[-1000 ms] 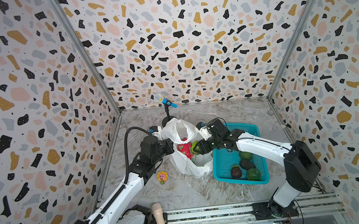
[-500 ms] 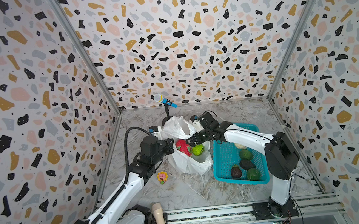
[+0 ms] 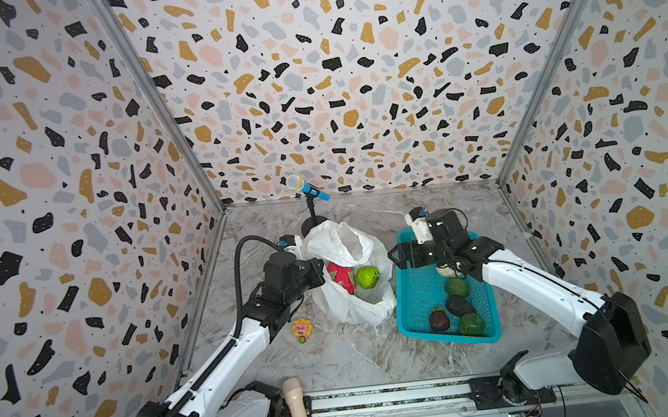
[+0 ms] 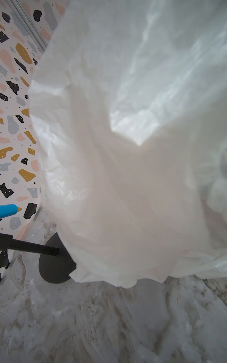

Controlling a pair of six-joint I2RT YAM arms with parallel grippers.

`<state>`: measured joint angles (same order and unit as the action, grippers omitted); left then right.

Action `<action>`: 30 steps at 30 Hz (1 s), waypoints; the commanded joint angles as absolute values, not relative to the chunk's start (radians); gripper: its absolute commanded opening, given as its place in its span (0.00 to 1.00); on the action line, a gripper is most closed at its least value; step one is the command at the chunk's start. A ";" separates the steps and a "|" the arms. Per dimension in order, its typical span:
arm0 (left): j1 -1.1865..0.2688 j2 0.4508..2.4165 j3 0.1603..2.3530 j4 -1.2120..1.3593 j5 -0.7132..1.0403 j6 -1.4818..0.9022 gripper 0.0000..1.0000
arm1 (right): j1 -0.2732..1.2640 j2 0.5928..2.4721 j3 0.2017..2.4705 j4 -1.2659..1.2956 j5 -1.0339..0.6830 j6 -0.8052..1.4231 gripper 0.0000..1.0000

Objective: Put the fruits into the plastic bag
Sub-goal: 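Move the right gripper back into the basket onto the pale round fruit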

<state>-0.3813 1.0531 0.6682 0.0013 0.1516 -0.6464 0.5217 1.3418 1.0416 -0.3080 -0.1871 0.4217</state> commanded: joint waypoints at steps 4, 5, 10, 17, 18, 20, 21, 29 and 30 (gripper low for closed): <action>-0.377 1.055 0.676 0.028 0.145 -0.657 0.00 | 0.329 1.343 0.958 -0.387 -0.047 0.421 0.97; -0.376 1.054 0.676 0.028 0.144 -0.657 0.00 | 0.312 1.361 0.957 -0.390 -0.035 0.414 0.98; -0.376 1.048 0.675 0.023 0.138 -0.658 0.00 | 0.290 1.480 0.974 -0.401 0.063 0.411 0.99; -0.376 1.046 0.680 0.017 0.137 -0.653 0.00 | 0.294 1.585 0.981 -0.367 0.077 0.430 0.99; -0.376 1.047 0.680 0.014 0.137 -0.652 0.00 | 0.301 1.589 0.977 -0.365 0.068 0.431 0.99; -0.377 1.045 0.677 0.017 0.137 -0.656 0.00 | 0.321 1.588 0.965 -0.356 0.045 0.431 0.99; -0.376 1.047 0.675 0.020 0.138 -0.656 0.00 | 0.332 1.585 0.955 -0.348 0.030 0.430 0.99; -0.377 1.051 0.673 0.023 0.145 -0.660 0.00 | 0.370 1.593 0.926 -0.286 -0.099 0.451 0.94; -0.376 1.050 0.674 0.023 0.144 -0.660 0.00 | 0.373 1.600 0.932 -0.282 -0.110 0.452 0.94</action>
<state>-0.3813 1.0554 0.6682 0.0010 0.1474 -0.6518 0.3698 1.6051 0.9298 -0.3050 -0.0463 0.4347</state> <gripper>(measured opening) 0.047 0.939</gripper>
